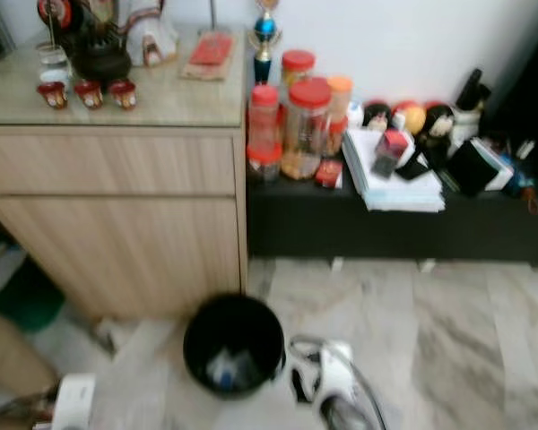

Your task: Picking trash to rubbish bin

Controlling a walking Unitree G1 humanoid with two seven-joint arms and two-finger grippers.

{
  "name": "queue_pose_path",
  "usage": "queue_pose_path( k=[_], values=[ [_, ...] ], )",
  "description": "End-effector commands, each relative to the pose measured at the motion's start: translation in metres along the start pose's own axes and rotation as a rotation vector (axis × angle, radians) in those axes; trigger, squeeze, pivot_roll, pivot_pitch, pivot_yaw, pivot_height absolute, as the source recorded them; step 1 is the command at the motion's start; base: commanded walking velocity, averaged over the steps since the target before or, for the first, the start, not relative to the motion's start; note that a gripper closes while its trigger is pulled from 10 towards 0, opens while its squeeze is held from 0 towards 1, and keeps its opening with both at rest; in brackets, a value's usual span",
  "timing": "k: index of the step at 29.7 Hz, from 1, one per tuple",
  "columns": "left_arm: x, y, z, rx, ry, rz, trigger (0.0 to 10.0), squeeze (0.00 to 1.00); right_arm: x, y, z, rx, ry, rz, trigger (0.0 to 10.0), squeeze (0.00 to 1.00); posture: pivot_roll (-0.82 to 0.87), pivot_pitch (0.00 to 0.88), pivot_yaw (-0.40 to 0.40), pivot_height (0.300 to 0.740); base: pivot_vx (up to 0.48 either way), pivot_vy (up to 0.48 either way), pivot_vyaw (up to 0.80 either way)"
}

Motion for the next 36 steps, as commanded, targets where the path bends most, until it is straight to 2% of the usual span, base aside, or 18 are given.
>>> queue_pose_path(
  k=[1,2,4,5,6,8,10,11,12,15,16,18,22,24,27,29,33,36],
  values=[
    [-0.007,0.001,0.0,-0.008,-0.023,-0.031,10.0,0.0,-0.01,0.003,-0.007,0.018,-0.002,-0.024,10.0,0.0,0.09,0.133,-0.01,0.74,0.292,0.0,0.0],
    [-0.008,0.001,0.001,-0.014,-0.026,-0.033,10.0,0.0,-0.01,0.003,-0.007,0.018,-0.003,-0.023,10.0,0.0,0.09,0.133,-0.01,0.74,0.292,0.0,0.0],
    [-0.012,-0.002,0.018,-0.085,-0.046,-0.05,10.0,0.0,-0.008,0.002,-0.003,0.003,0.0,-0.011,10.0,0.0,0.09,0.136,-0.009,0.74,0.294,0.0,0.0],
    [-0.012,-0.002,0.018,-0.085,-0.046,-0.05,10.0,0.0,-0.008,0.002,-0.003,0.003,0.0,-0.011,10.0,0.0,0.09,0.136,-0.009,0.74,0.296,0.0,0.0],
    [-0.02,-0.004,0.036,-0.16,-0.077,-0.081,10.0,0.0,-0.007,0.001,0.001,-0.006,0.003,-0.004,10.0,0.0,0.09,0.137,-0.011,0.74,0.296,0.0,0.0],
    [-0.033,-0.004,0.057,-0.245,-0.109,-0.128,10.0,0.0,-0.006,0.001,0.003,-0.008,0.002,0.003,10.0,0.0,0.09,0.138,-0.01,0.74,0.302,0.0,0.0],
    [-0.059,0.001,0.097,-0.405,-0.119,-0.225,10.0,0.0,-0.004,0.0,0.005,-0.009,0.006,0.023,10.0,0.0,0.09,0.139,-0.01,0.74,0.285,0.0,0.0],
    [-0.059,0.001,0.097,-0.405,-0.119,-0.225,10.0,0.0,-0.004,0.0,0.005,-0.009,0.006,0.023,10.0,0.0,0.09,0.139,-0.01,0.74,0.266,0.0,0.0],
    [-0.067,0.004,0.11,-0.45,-0.11,-0.258,10.0,0.0,-0.004,-0.001,0.006,-0.012,0.009,0.025,10.0,0.0,0.09,0.14,-0.01,0.74,0.266,0.0,0.0],
    [-0.069,0.005,0.112,-0.46,-0.108,-0.265,10.0,0.0,-0.004,-0.001,0.006,-0.013,0.01,0.026,10.0,0.0,0.09,0.14,-0.01,0.74,0.266,0.0,0.0],
    [-0.086,0.012,0.131,-0.529,-0.123,-0.336,10.0,0.0,-0.004,-0.001,0.009,-0.02,0.011,0.027,10.0,0.0,0.1,0.134,-0.005,0.74,0.0,0.0,0.0],
    [-0.11,0.024,0.157,-0.627,-0.142,-0.428,10.0,0.0,-0.004,-0.002,0.012,-0.031,0.009,0.027,10.0,0.0,0.09,0.129,-0.002,0.74,0.0,0.0,0.0],
    [-0.133,0.039,0.187,-0.705,-0.125,-0.531,10.0,0.0,-0.004,-0.004,0.02,-0.061,0.002,0.029,10.0,0.0,0.08,0.123,0.005,0.74,0.0,0.0,0.0],
    [-0.134,0.04,0.189,-0.709,-0.118,-0.545,10.0,0.0,-0.004,-0.004,0.021,-0.064,0.003,0.03,10.0,0.0,0.08,0.121,0.006,0.74,0.0,0.0,0.0],
    [-0.137,0.036,0.182,-0.635,-0.068,-0.592,10.0,0.0,-0.002,-0.004,0.024,-0.077,0.009,0.039,10.0,0.0,0.08,0.118,0.006,0.74,0.0,0.0,0.0],
    [-0.138,0.03,0.166,-0.548,-0.046,-0.611,10.0,0.0,-0.001,-0.005,0.027,-0.086,0.013,0.046,10.0,0.0,0.07,0.115,0.01,0.74,0.0,0.0,0.0],
    [-0.139,0.028,0.149,-0.494,-0.101,-0.621,10.0,0.0,0.001,-0.005,0.029,-0.094,0.01,0.051,10.0,0.0,0.07,0.113,0.011,0.74,0.0,0.0,0.0],
    [-0.137,0.024,0.14,-0.447,-0.083,-0.606,10.0,0.0,0.002,-0.005,0.029,-0.091,0.014,0.055,10.0,0.0,0.08,0.113,0.01,0.74,0.0,0.0,0.0]
  ],
)
Point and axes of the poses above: a point about 5 cm out from each wrist's last joint towards the gripper, its own y axis pointing back from the gripper into the wrist, its own z axis along the axis of the wrist's last joint, x = y × z, the point moved 2 cm from there along -y, pointing out of the wrist towards the gripper, and after that the axes turned 10 degrees about y, right-handed, at the moved point
